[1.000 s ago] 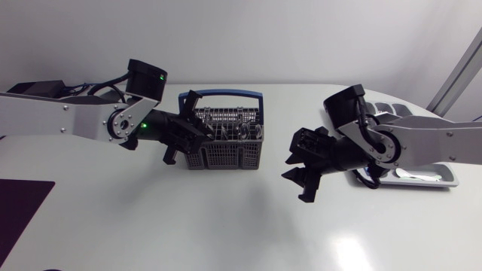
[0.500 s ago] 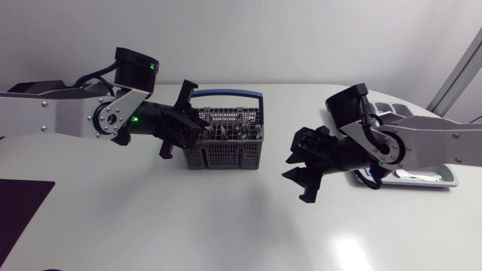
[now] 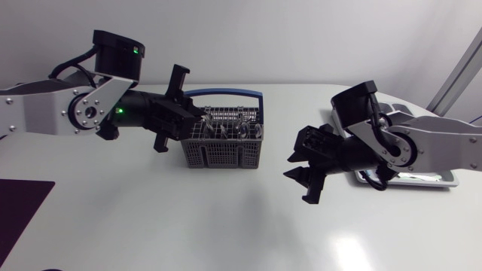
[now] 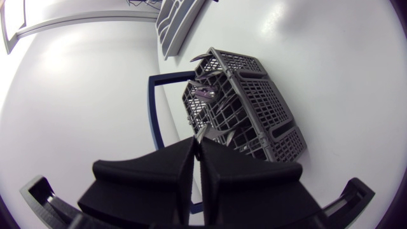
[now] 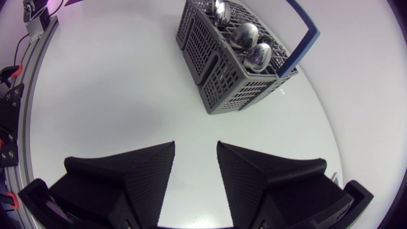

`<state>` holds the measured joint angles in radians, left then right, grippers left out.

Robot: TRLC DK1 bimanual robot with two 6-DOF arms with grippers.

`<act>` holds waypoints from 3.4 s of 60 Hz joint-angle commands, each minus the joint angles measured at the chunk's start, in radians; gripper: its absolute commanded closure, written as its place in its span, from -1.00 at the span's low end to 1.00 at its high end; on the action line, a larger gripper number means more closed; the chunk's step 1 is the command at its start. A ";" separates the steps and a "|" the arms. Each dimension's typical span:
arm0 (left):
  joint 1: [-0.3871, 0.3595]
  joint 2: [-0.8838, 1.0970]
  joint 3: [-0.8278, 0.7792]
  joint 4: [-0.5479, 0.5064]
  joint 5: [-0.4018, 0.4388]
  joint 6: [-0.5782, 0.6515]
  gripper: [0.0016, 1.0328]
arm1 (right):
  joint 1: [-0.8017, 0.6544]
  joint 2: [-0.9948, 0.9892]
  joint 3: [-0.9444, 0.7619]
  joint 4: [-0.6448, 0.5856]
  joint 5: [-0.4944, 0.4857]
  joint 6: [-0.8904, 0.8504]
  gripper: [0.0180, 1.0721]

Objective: Unload the cutlery basket into the drawer organizer.

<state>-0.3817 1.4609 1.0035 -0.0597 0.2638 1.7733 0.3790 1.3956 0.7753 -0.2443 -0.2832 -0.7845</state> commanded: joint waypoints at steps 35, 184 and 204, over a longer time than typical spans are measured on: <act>0.007 -0.231 -0.115 -0.002 -0.046 -0.068 0.93 | 0.061 -0.116 -0.061 -0.049 0.039 0.057 0.03; -0.353 0.102 0.234 -0.351 0.018 -1.841 0.93 | 0.521 -0.495 -0.280 0.206 0.665 0.287 -0.04; -0.341 0.104 0.233 -0.358 0.046 -1.844 0.93 | 0.520 -0.405 -0.298 0.298 0.677 0.264 -0.04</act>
<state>-0.7341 1.5475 1.2068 -0.4126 0.2947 -0.0525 0.8913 0.9672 0.5003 0.0284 0.3763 -0.5022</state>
